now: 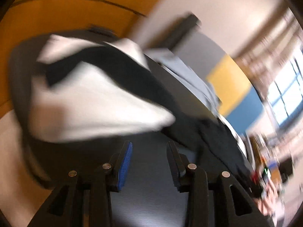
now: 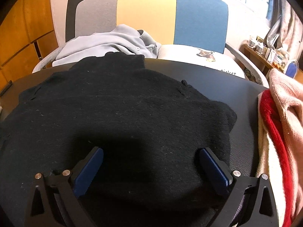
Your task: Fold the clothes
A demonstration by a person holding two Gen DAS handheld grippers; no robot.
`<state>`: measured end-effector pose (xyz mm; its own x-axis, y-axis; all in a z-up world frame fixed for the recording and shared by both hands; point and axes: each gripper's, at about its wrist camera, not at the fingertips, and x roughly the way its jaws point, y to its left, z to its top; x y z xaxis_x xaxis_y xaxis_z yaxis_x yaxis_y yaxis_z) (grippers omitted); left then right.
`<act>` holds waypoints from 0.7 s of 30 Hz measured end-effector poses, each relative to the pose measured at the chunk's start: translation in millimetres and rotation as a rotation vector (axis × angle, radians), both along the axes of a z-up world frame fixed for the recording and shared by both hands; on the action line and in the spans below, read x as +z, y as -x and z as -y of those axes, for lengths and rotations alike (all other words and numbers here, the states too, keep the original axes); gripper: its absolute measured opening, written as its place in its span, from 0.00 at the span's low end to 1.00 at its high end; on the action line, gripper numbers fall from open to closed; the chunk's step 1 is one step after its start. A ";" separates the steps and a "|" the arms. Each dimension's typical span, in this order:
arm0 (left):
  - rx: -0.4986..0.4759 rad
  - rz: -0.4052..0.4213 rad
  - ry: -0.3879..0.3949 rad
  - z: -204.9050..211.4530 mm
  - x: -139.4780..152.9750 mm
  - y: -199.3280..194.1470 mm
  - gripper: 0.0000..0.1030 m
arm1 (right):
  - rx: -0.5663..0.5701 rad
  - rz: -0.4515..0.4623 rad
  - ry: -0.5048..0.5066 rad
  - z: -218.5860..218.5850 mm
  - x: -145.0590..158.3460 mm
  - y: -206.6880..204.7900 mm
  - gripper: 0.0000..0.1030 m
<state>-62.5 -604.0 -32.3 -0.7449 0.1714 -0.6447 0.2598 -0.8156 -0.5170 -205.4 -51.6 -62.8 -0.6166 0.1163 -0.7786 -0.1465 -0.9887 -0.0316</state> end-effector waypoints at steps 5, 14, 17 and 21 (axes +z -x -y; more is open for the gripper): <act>-0.302 -0.036 0.041 -83.9 18.7 75.1 0.40 | 0.019 -0.007 0.058 -5.5 1.2 -0.3 1.00; -0.630 -0.020 0.069 -184.2 34.6 274.6 0.46 | 0.236 -0.105 0.315 -38.8 47.5 50.1 0.50; -0.664 0.051 0.044 -194.7 14.3 333.3 0.46 | 0.270 -0.062 0.386 -52.5 48.2 104.5 0.59; -0.656 0.133 0.059 -206.9 -16.2 389.7 0.46 | 0.264 0.025 0.449 -69.8 33.9 177.0 0.59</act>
